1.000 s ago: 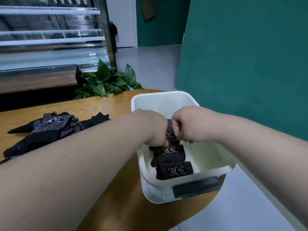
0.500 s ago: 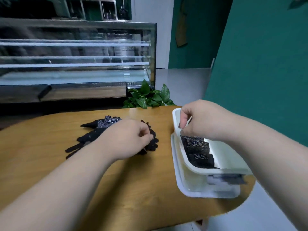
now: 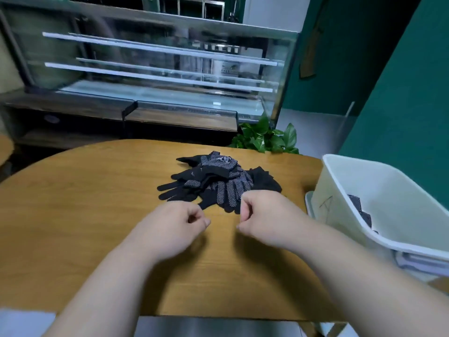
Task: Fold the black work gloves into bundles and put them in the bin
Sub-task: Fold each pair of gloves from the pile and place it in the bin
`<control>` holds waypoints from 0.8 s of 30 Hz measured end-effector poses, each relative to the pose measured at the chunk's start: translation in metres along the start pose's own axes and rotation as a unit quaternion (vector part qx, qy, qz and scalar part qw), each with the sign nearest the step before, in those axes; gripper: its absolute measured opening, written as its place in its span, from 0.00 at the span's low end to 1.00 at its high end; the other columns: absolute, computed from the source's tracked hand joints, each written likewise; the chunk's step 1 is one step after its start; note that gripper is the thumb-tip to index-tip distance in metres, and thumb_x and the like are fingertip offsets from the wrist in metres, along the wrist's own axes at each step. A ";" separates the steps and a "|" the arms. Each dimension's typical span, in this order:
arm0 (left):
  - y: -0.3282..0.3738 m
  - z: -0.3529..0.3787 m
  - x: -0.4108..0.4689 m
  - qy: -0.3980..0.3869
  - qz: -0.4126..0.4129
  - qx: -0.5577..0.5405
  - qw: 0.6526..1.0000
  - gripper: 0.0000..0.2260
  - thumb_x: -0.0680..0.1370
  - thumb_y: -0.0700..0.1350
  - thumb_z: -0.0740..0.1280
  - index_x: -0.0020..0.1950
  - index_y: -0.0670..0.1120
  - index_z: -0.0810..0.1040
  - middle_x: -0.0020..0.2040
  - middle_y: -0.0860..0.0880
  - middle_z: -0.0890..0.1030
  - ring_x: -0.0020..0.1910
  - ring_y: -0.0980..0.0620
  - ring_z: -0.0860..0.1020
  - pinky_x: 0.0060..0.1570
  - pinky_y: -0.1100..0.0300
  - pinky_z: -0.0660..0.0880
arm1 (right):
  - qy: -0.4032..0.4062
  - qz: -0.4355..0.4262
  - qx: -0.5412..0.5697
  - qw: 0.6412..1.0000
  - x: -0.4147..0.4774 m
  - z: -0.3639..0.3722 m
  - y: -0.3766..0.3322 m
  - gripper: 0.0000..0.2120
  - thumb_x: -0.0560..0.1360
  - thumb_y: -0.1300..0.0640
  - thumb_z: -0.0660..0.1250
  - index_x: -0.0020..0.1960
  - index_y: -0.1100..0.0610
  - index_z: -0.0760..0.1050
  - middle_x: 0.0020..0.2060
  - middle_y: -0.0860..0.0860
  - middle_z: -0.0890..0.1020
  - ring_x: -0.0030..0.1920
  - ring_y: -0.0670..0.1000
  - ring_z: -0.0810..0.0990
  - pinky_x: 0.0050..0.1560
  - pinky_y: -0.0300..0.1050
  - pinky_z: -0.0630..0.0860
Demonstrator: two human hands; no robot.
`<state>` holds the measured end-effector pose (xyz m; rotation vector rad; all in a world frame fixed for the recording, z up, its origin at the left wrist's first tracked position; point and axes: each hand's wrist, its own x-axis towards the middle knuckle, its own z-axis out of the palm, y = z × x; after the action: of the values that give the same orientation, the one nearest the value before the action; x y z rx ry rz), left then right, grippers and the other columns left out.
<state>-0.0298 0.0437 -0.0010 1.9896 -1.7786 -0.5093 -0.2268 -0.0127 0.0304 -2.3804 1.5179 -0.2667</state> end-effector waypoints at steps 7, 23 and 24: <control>-0.058 0.013 -0.007 -0.009 -0.038 -0.034 0.999 0.11 0.79 0.60 0.64 0.46 0.54 0.80 0.43 0.55 0.80 0.44 0.57 0.76 0.47 0.57 0.76 | -0.014 0.003 -0.008 1.000 0.036 0.059 -0.020 0.09 0.71 0.47 0.71 0.42 0.51 0.76 0.36 0.44 0.80 0.38 0.44 0.76 0.38 0.42 0.73; -0.084 0.007 0.036 0.008 -0.046 -0.139 0.989 0.10 0.78 0.60 0.65 0.43 0.57 0.80 0.37 0.55 0.81 0.35 0.58 0.77 0.39 0.58 0.76 | 0.092 -0.028 -0.181 0.979 0.177 0.069 -0.021 0.18 0.75 0.54 0.65 0.64 0.53 0.70 0.57 0.53 0.74 0.59 0.58 0.72 0.58 0.54 0.75; -0.086 0.008 0.037 0.009 -0.047 -0.143 0.989 0.10 0.78 0.61 0.65 0.43 0.57 0.80 0.37 0.56 0.81 0.36 0.58 0.77 0.40 0.57 0.76 | 0.084 -0.032 -0.200 0.976 0.180 0.069 -0.023 0.17 0.75 0.56 0.64 0.64 0.53 0.70 0.57 0.54 0.74 0.58 0.59 0.73 0.56 0.55 0.76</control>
<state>0.0423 0.0141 -0.0533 1.8750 -1.5094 -0.7317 -0.1095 -0.1559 -0.0277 -2.7825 1.7080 -0.1956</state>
